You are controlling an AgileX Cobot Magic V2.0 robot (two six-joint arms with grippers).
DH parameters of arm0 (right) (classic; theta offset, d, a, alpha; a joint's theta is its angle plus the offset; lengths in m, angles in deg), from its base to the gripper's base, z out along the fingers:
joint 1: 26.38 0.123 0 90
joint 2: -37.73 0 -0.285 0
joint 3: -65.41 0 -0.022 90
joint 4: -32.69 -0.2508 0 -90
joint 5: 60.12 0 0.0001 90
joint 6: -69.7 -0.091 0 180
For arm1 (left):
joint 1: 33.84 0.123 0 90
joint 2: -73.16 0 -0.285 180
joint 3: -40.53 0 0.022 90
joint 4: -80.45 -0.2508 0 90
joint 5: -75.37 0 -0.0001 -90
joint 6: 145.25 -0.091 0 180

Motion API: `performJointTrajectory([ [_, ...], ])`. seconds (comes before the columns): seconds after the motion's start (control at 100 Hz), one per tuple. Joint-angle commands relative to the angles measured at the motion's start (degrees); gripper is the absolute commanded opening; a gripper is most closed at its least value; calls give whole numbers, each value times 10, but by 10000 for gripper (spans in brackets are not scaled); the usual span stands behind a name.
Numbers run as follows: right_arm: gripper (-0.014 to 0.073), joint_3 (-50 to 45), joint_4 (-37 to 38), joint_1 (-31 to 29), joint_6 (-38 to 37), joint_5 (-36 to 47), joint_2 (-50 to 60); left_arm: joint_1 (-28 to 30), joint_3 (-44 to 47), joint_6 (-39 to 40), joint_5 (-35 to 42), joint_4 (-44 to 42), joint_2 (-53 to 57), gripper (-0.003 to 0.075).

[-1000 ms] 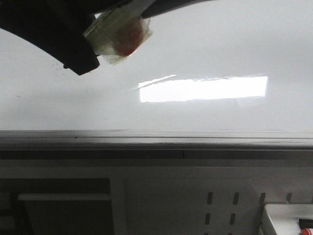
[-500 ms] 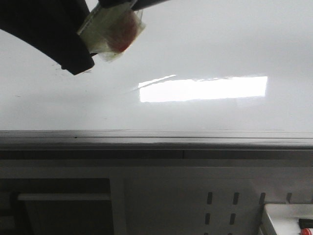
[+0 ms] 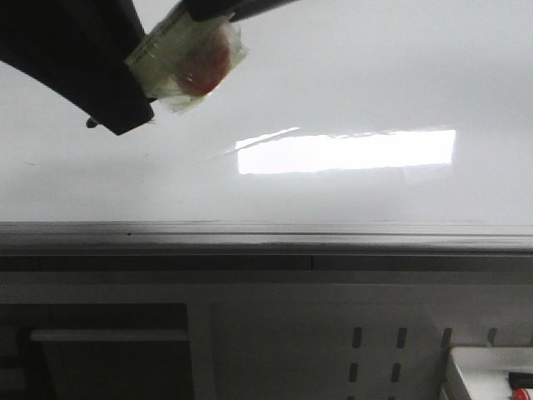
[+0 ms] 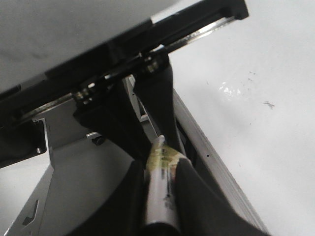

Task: Write number 4 on whiteboard

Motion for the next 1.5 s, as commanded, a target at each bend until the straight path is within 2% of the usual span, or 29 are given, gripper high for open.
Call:
performJointTrajectory([
  [0.0, -54, 19, -26, 6, -2, -37, 0, -7, -23, 5, 90, 74, 25, 78],
  [0.13, -51, 18, -10, 6, -2, -37, 0, -4, -23, 54, 93, 74, 45, 307],
  [0.2, -51, 17, -1, 6, -2, -37, 3, 6, -23, 88, 93, 74, 59, 383],
  [0.44, -51, -13, 11, 6, -2, 4, 34, 85, 40, 108, 117, 143, 148, 385],
  [0.65, -51, -92, 11, 6, -2, 85, 104, 169, 185, 108, 212, 221, 283, 324],
  [0.82, -51, -153, -3, 6, -2, 150, 170, 209, 311, 108, 310, 318, 416, 259],
  [1.03, -51, -177, -11, 6, -2, 165, 219, 226, 445, 108, 416, 428, 571, 95],
  [1.16, -51, -177, -11, 6, -2, 179, 223, 226, 487, 108, 417, 430, 622, -21],
  [1.49, -51, -177, -11, 6, -2, 225, 223, 226, 495, 108, 414, 440, 637, -20],
])
